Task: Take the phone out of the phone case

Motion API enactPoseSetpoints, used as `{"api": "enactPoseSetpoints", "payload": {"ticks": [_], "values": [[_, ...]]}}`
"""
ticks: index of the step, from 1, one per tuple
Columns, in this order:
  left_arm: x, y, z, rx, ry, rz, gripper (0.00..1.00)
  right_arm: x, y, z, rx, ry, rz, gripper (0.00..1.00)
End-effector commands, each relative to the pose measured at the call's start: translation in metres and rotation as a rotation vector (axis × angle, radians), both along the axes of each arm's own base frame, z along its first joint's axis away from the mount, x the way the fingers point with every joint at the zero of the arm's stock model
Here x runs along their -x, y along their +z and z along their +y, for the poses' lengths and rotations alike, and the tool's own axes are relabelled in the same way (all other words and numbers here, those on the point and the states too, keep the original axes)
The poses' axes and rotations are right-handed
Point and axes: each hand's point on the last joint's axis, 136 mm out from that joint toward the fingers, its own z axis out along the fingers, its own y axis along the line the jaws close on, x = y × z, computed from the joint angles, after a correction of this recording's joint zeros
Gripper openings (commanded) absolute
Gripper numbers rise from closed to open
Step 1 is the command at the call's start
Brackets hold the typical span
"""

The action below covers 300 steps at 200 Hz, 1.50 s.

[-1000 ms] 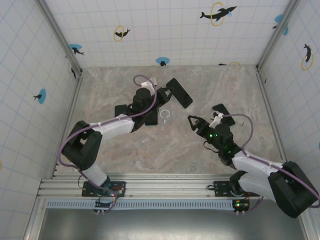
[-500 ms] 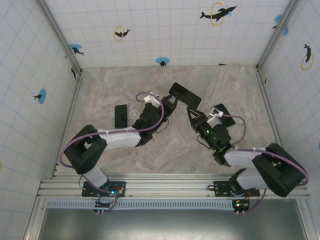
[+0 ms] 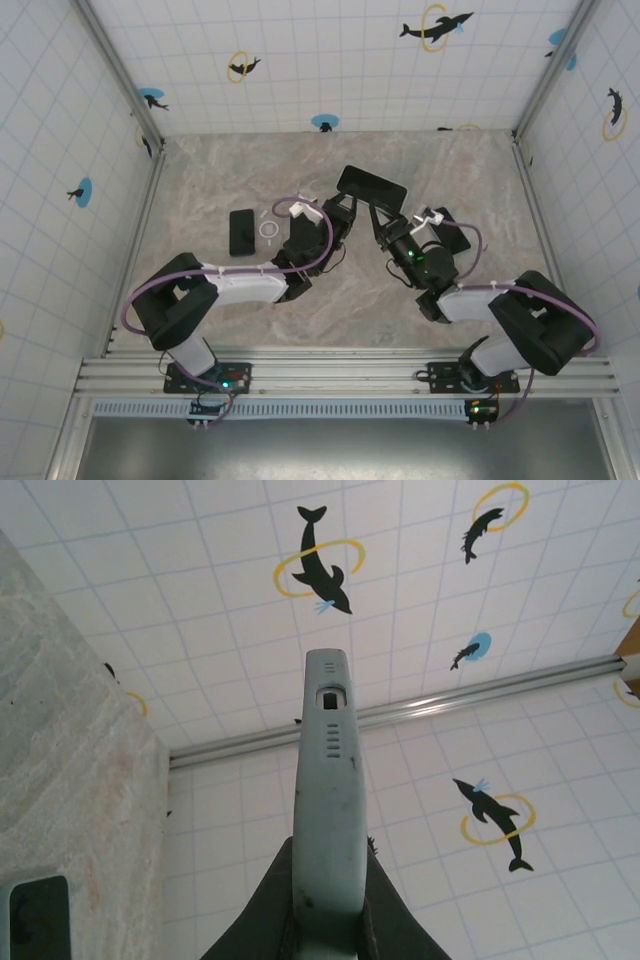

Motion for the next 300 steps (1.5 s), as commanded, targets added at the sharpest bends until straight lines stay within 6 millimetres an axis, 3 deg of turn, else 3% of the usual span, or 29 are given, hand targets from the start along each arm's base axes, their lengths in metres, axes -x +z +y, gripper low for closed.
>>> {"api": "enactPoseSetpoints", "payload": {"ticks": [1, 39, 94, 191, 216, 253, 275, 285, 300], "values": [[0.005, 0.026, 0.004, 0.108, 0.007, -0.039, 0.07, -0.001, 0.025, 0.001, -0.047, -0.012, -0.077, 0.23], [0.007, 0.021, 0.003, 0.111, -0.003, -0.024, 0.1, -0.002, 0.034, 0.007, -0.03, 0.002, -0.125, 0.17], [0.011, 0.014, 0.001, 0.125, -0.019, 0.001, 0.15, -0.004, 0.032, 0.005, -0.037, 0.0, -0.127, 0.11], [0.019, 0.007, 0.005, 0.077, -0.066, -0.024, 0.48, -0.004, 0.036, -0.004, 0.0, -0.021, -0.181, 0.02], [0.02, 0.006, 0.003, -0.045, -0.133, -0.07, 0.53, -0.002, 0.033, -0.01, 0.075, -0.022, -0.209, 0.01], [0.017, -0.013, -0.003, -0.339, -0.285, -0.053, 0.6, 0.001, 0.021, -0.016, 0.31, -0.006, -0.275, 0.0], [0.02, -0.016, -0.013, -0.495, -0.464, -0.114, 0.61, 0.007, 0.017, -0.015, 0.471, 0.041, -0.352, 0.0], [0.023, -0.028, -0.017, -0.601, -0.565, -0.122, 0.61, 0.01, 0.015, -0.012, 0.554, 0.072, -0.391, 0.01], [0.023, -0.018, -0.019, -0.672, -0.681, -0.203, 0.64, 0.014, 0.005, -0.011, 0.682, 0.109, -0.432, 0.01]]}}
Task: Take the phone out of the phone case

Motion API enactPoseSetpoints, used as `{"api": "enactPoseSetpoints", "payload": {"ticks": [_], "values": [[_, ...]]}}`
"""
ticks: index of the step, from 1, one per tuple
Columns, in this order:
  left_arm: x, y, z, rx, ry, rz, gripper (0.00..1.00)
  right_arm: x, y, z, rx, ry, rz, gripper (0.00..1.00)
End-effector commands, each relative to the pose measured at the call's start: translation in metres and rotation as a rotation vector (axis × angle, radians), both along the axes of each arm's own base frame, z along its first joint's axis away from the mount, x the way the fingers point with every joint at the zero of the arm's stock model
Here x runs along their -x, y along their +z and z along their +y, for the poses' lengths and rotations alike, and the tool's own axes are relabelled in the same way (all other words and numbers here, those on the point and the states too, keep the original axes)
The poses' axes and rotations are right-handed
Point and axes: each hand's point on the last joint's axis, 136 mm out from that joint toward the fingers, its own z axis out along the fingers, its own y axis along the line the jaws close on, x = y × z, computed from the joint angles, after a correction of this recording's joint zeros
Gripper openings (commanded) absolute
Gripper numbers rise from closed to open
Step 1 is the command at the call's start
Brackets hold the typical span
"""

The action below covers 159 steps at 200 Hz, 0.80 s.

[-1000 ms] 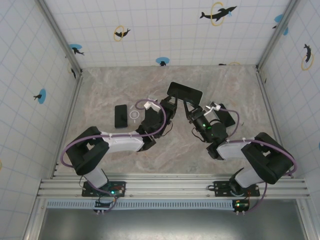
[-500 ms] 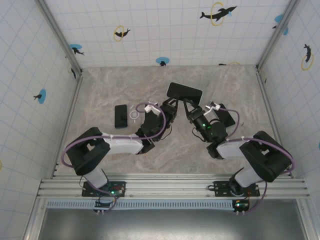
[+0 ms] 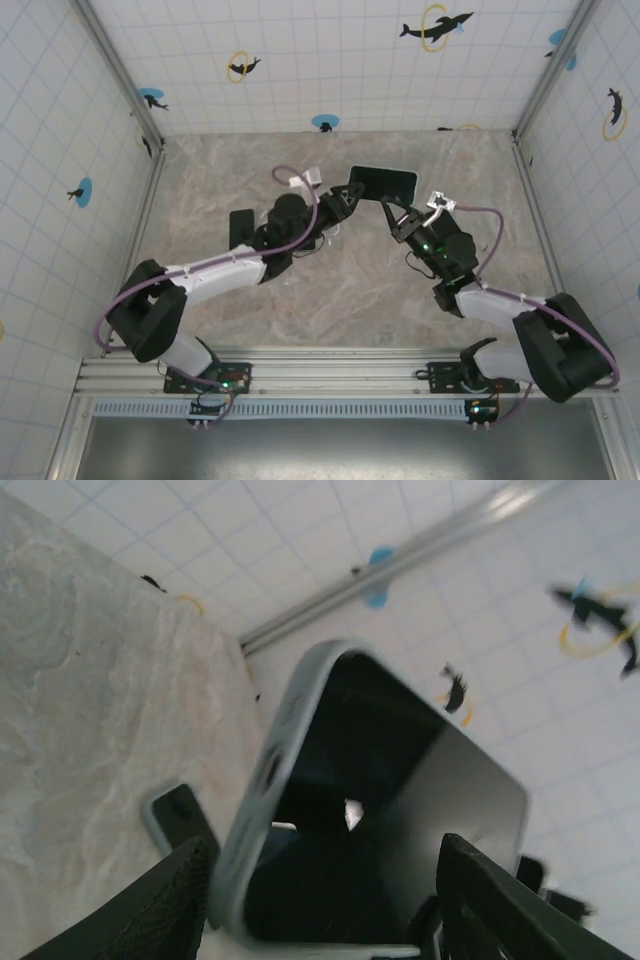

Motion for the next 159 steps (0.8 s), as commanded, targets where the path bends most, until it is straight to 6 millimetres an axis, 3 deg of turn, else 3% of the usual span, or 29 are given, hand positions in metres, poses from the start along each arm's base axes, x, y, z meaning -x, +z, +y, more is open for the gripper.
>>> {"api": "enactPoseSetpoints", "payload": {"ticks": [1, 21, 75, 113, 159], "values": [[0.025, -0.013, -0.012, -0.224, -0.324, -0.077, 0.64, 0.018, -0.005, 0.013, 0.257, 0.107, -0.142, 0.01], [0.028, -0.007, -0.004, -0.258, -0.448, -0.15, 0.65, 0.023, -0.011, 0.01, 0.358, 0.143, -0.18, 0.01], [0.021, 0.01, 0.015, -0.576, -0.618, -0.454, 0.65, 0.031, -0.019, 0.014, 0.505, 0.232, -0.241, 0.01], [0.033, 0.002, 0.025, -0.743, -0.783, -0.675, 0.64, 0.037, -0.022, 0.02, 0.586, 0.297, -0.302, 0.01], [0.037, -0.007, 0.031, -0.755, -0.941, -0.681, 0.61, 0.045, -0.023, 0.025, 0.686, 0.361, -0.395, 0.01]]}}
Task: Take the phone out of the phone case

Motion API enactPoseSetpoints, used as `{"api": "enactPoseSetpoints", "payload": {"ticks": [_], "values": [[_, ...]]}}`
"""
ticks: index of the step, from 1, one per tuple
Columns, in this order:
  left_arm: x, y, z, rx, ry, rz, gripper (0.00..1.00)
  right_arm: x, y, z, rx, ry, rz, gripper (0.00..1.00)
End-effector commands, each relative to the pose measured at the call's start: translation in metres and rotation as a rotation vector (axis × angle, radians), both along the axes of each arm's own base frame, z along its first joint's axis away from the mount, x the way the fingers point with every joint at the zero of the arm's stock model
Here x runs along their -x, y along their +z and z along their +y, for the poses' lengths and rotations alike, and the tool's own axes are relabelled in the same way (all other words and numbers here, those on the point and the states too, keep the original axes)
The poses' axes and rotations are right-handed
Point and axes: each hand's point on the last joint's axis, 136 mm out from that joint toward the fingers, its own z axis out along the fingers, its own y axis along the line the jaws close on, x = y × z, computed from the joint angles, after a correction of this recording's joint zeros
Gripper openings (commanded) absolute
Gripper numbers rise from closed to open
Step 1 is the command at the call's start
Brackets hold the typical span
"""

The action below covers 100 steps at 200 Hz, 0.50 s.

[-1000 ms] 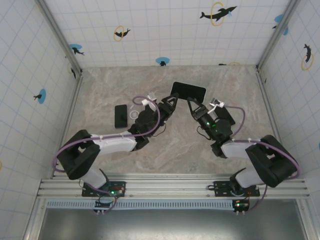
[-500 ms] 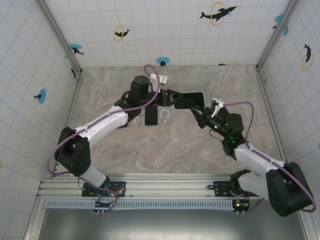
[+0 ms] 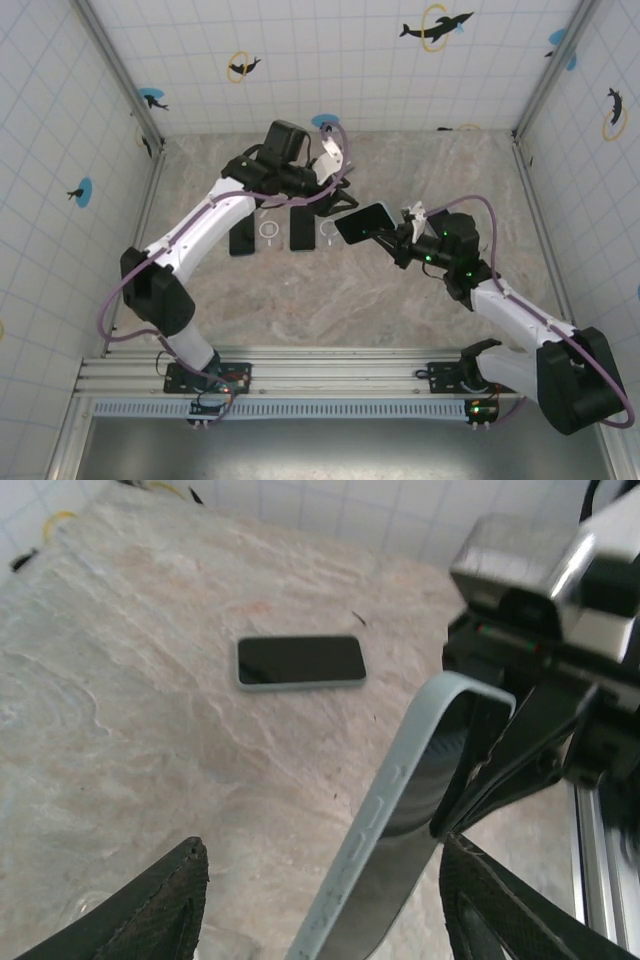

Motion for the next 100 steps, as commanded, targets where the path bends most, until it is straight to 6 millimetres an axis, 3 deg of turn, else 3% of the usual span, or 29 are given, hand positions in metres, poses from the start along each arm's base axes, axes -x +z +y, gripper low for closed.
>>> {"api": "enactPoseSetpoints", "payload": {"ticks": [1, 71, 100], "values": [[0.018, -0.018, 0.012, -0.07, -0.15, 0.013, 0.61, 0.004, 0.035, 0.005, 0.016, 0.079, -0.176, 0.01], [0.036, -0.019, 0.005, -0.007, -0.289, 0.038, 0.56, 0.008, 0.045, 0.02, 0.04, 0.21, -0.221, 0.01], [0.042, -0.016, 0.003, 0.025, -0.345, 0.065, 0.51, 0.011, 0.041, 0.028, 0.069, 0.269, -0.217, 0.01]]}}
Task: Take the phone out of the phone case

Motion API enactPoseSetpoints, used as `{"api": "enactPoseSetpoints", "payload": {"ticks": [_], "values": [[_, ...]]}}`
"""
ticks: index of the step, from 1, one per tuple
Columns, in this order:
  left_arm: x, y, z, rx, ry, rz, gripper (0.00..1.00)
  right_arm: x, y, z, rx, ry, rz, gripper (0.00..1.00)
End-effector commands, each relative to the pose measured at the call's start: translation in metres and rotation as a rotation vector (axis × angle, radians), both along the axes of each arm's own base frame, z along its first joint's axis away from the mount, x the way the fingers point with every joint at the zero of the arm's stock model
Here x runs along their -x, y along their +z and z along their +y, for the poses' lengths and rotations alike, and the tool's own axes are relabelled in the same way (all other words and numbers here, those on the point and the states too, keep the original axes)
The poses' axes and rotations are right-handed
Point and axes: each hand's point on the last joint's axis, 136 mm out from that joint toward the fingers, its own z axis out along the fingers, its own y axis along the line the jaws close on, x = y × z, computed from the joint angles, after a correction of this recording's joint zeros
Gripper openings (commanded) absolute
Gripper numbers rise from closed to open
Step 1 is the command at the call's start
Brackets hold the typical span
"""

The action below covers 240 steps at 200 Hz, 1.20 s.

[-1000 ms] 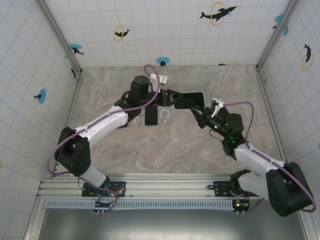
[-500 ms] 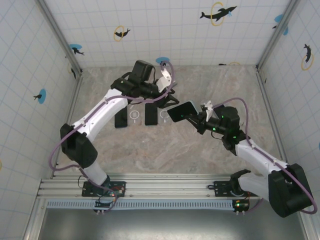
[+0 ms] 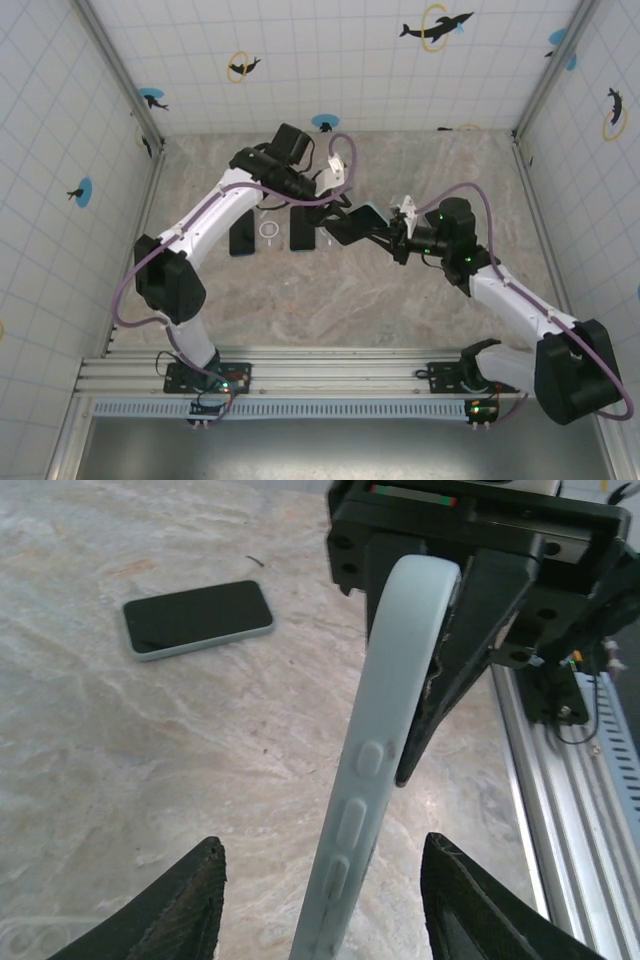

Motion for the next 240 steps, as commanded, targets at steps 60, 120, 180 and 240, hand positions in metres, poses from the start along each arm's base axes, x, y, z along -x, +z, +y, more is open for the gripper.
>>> {"api": "enactPoseSetpoints", "payload": {"ticks": [60, 120, 180, 240], "values": [[0.025, 0.012, 0.0, 0.069, -0.154, 0.086, 0.36, 0.006, 0.027, 0.021, 0.003, 0.152, -0.104, 0.0], [0.029, 0.015, -0.004, 0.118, -0.179, 0.119, 0.28, 0.012, 0.028, 0.026, -0.029, 0.184, -0.083, 0.01], [0.027, 0.003, -0.005, 0.092, -0.172, 0.152, 0.14, 0.011, 0.03, 0.026, -0.031, 0.192, -0.079, 0.01], [0.024, 0.009, -0.009, 0.12, -0.161, 0.154, 0.0, 0.01, 0.023, 0.026, -0.017, 0.18, -0.075, 0.12]]}}
